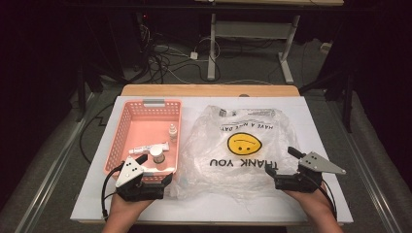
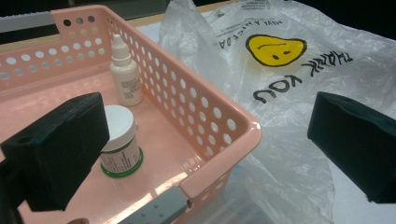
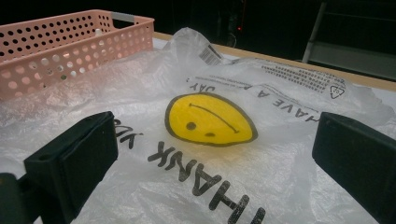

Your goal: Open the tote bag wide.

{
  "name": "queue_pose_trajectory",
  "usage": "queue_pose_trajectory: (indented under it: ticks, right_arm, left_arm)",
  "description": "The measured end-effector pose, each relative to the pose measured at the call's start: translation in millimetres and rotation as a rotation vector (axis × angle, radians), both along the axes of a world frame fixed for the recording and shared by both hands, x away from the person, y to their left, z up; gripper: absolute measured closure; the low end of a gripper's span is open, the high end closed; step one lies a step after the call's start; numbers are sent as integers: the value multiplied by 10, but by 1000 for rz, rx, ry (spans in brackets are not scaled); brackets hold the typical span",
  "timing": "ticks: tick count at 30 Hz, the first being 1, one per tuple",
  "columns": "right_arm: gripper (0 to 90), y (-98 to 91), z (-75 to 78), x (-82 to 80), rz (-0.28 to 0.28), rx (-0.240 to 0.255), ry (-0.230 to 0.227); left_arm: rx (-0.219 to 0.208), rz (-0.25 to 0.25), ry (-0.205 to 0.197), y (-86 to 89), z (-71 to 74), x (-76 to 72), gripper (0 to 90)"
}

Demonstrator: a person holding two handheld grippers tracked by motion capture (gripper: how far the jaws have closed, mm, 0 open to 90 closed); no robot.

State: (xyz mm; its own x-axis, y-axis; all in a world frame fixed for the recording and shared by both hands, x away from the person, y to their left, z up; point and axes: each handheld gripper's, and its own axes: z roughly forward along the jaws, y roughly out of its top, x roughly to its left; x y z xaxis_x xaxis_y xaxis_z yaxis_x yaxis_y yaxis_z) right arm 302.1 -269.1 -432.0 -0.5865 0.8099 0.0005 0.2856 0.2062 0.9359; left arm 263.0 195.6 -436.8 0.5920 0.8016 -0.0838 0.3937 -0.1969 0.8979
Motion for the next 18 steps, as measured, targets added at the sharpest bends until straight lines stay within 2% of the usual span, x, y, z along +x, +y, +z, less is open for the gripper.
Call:
queue_pose_trajectory:
  ticks: [13, 18]
  right_arm:
    - [13, -30, 36, 12, 4, -18, -3]
    - [37, -214, 49, 50, -31, -26, 9]
  left_arm:
    - [-5, -10, 1, -32, 14, -14, 0]
    - [-5, -15, 8, -42, 13, -2, 0]
